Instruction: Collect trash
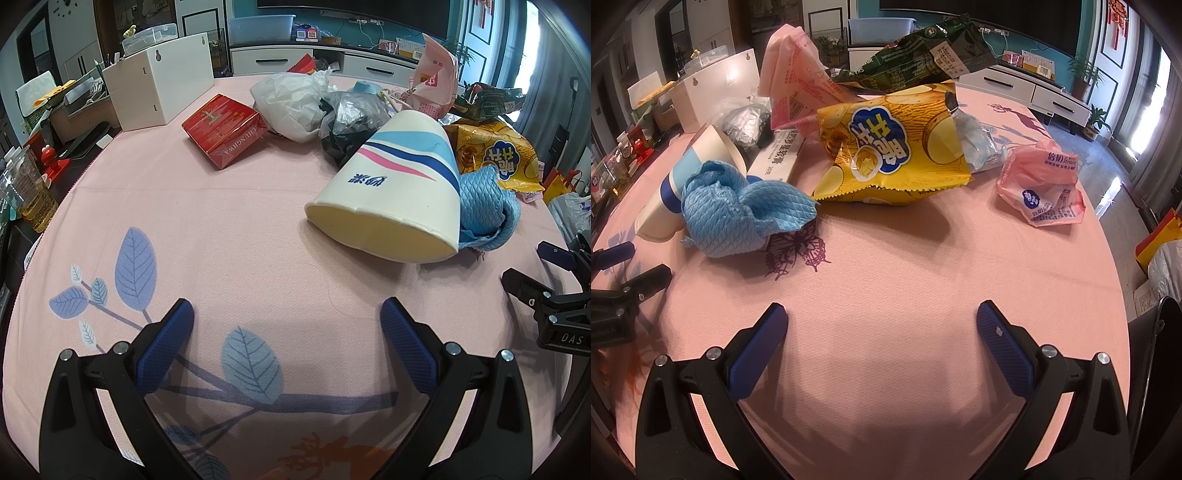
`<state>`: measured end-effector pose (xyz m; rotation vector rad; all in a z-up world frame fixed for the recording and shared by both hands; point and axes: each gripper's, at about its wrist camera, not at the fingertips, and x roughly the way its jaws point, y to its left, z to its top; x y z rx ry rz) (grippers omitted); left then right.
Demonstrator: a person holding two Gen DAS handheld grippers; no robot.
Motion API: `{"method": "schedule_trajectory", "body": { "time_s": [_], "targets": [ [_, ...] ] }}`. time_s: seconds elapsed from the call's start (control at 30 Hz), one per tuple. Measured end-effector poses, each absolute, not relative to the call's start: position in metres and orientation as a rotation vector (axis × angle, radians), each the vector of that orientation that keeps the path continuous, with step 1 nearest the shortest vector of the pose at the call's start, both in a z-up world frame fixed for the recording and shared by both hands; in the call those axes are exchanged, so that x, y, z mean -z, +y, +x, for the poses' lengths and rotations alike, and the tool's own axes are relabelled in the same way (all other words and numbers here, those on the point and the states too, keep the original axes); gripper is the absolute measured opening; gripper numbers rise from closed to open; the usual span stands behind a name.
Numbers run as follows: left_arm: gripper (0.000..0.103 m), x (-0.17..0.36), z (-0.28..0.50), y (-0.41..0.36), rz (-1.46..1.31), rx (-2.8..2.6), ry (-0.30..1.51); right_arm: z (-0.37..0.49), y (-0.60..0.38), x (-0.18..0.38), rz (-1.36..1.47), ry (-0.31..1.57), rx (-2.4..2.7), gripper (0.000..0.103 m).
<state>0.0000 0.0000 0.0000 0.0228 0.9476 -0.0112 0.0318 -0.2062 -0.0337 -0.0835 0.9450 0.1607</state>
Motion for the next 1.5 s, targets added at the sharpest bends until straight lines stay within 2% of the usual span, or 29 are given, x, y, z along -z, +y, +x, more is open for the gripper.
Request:
{"method": "schedule_trajectory", "body": {
  "time_s": [0.73,0.87,1.07,1.2,1.33,1.5],
  "targets": [
    [0.1,-0.004,-0.007,-0.005,0.003,-0.05,0.963,0.031,-0.206,0.033,-0.061,0.945,-0.121,0.101],
    [0.1,-0.024,-0.024,-0.017,0.055,-0.068,0.888,0.019,-0.204,0.026,-0.039,0.95,-0.115,0.101],
    [0.1,-0.062,-0.048,-0.02,0.044,-0.074,0.82,-0.004,-0.197,-0.009,-0.087,0.889,-0.125,0.101],
    [0.1,-0.081,-0.056,-0.024,0.018,-0.049,0.853,-0.022,-0.19,-0.053,-0.052,0.801,-0.173,0.101],
    [0.1,-0.108,-0.068,-0.024,-0.037,0.0,0.811,-0.038,-0.188,-0.095,-0.013,0.717,-0.216,0.101],
    [0.1,-0.141,-0.057,-0.022,-0.079,0.05,0.796,-0.032,-0.184,-0.14,0.016,0.713,-0.241,0.101]
  ]
}}
